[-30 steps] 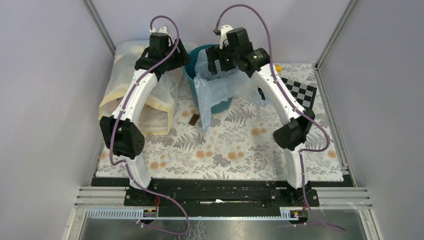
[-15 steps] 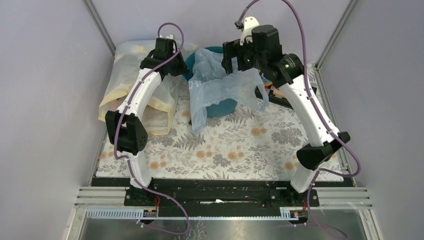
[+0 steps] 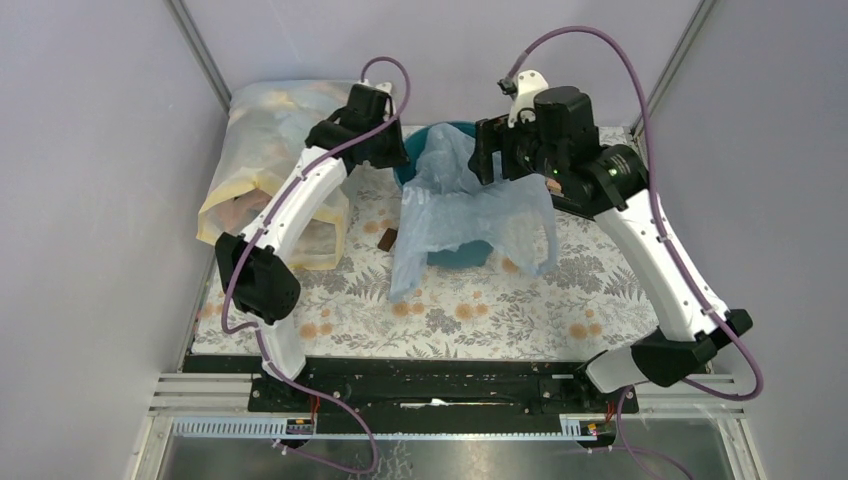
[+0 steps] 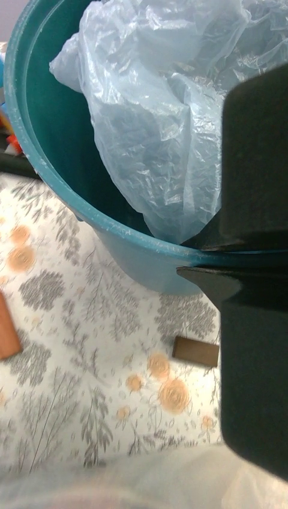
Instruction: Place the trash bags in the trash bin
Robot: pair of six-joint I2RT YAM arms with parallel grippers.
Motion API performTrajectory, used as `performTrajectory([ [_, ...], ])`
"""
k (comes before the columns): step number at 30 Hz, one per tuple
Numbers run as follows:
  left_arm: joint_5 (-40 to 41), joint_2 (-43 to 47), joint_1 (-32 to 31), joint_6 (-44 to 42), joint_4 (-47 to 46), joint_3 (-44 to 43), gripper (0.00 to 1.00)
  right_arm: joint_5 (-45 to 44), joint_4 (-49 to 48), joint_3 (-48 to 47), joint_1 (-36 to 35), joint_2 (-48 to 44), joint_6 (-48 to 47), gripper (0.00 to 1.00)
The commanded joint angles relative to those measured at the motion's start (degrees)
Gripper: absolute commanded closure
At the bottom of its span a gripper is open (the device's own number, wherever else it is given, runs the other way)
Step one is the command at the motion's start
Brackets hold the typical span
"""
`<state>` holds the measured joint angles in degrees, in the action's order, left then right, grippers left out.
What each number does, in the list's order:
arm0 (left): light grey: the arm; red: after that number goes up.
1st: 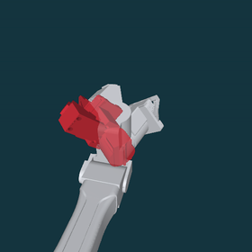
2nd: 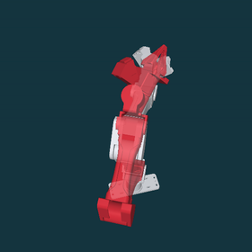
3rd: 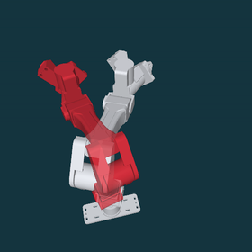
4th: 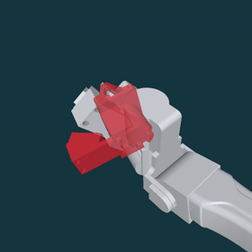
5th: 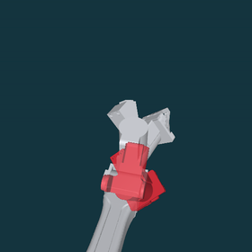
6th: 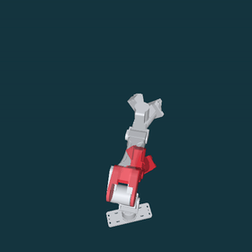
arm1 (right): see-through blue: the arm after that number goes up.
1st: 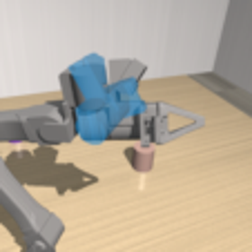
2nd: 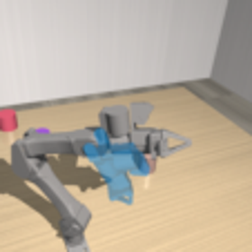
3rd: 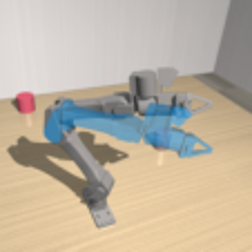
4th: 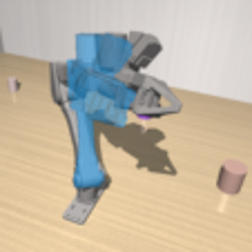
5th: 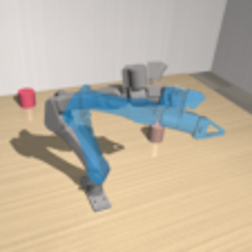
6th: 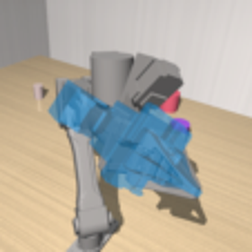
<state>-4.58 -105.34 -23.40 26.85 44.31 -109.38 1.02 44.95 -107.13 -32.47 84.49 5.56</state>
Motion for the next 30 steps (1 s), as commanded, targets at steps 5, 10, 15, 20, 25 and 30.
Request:
performTrajectory([
  [5,0.6,6.3,-4.9,1.3,-2.1,1.7,0.96,1.7,0.2,0.4,0.2,-1.4,1.5,0.32],
  [10,0.6,9.6,-6.0,1.7,-7.7,7.6,0.76,2.4,0.3,-1.0,0.2,2.7,2.4,0.74],
  [15,0.7,12.1,-5.9,1.5,-10.1,9.2,0.64,2.2,0.4,-2.9,0.1,7.4,2.9,1.00],
  [20,0.6,14.2,-6.0,1.0,-10.3,10.0,0.47,3.2,0.1,-3.4,0.1,12.0,3.3,1.00],
  [25,-0.1,19.7,-6.0,0.7,-11.2,13.8,0.33,-2.6,0.1,-2.1,0.1,15.5,3.5,1.00],
  [30,-3.6,29.0,-6.2,0.0,-12.4,21.6,0.13,-4.2,0.0,0.0,0.0,19.7,3.2,1.00],
])
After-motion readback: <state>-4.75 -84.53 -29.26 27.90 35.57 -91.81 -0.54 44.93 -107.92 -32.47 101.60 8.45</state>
